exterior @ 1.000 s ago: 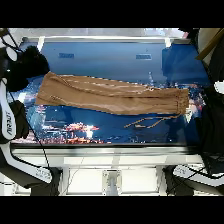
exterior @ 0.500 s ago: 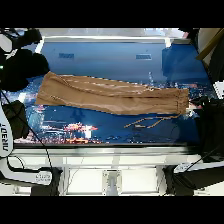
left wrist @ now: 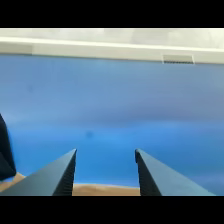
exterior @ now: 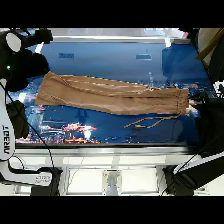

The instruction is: Fold the clothes and pants, and hang the long-sleeved shirts on hangers.

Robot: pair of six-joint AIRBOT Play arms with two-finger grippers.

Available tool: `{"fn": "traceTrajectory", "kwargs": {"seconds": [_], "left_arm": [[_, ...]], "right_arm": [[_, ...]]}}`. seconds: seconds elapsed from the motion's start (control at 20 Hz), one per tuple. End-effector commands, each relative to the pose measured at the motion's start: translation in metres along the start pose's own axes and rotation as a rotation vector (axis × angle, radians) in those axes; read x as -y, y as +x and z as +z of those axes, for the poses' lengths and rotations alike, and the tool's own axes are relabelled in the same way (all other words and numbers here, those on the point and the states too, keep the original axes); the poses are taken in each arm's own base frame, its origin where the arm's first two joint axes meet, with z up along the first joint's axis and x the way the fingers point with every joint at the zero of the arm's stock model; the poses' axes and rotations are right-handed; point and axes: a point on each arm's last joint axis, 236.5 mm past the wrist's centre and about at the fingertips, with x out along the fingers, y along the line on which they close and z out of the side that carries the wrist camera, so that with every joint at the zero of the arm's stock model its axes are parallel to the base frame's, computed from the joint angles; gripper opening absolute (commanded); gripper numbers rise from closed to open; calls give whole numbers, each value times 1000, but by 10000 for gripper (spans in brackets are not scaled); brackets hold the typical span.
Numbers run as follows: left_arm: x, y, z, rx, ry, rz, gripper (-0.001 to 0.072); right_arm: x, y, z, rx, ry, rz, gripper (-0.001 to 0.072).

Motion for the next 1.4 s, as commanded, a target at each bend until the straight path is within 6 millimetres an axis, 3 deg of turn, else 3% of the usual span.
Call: {"fn": "traceTrajectory", "kwargs": {"seconds": [0.0,0.2,0.4,0.45,0.55,0.65,0.75,0.85,0.9,1.05,1.15,1.2,1.25,1.35], "left_arm": [[1,-1,-13,-55,5,-2,441],[1,-1,-18,-77,5,-3,442],[1,-1,-19,-80,5,-3,441],[1,-1,-19,-80,5,-3,441],[1,-1,-19,-80,5,-3,442],[1,-1,-19,-82,5,-3,441],[2,-1,-22,-94,4,-3,425],[2,-2,-32,-134,5,-5,146],[3,-3,-40,-169,5,-7,54],[13,-10,-69,-294,15,-23,39],[34,-15,-83,-358,36,-59,38],[57,-16,-84,-356,45,-105,12],[87,-15,-85,-345,70,-180,11],[175,-13,-102,-347,138,-401,10]], "right_arm": [[3,16,-4,-45,-9,-4,684],[-4,36,-12,-93,-26,2,683],[-23,62,-21,-146,-93,31,675],[-32,65,-22,-149,-120,53,625],[-51,67,-22,-145,-152,123,415],[-67,62,-28,-164,-158,185,22],[-84,49,-43,-220,-183,256,26],[-97,31,-57,-270,-203,291,26],[-103,20,-61,-282,-203,297,26],[-126,-26,-64,-240,-216,285,26],[-146,-60,-67,-189,-219,256,26],[-158,-72,-69,-159,-242,233,25],[-170,-79,-70,-125,-273,199,25],[-189,-79,-74,-99,-277,129,26]]}}
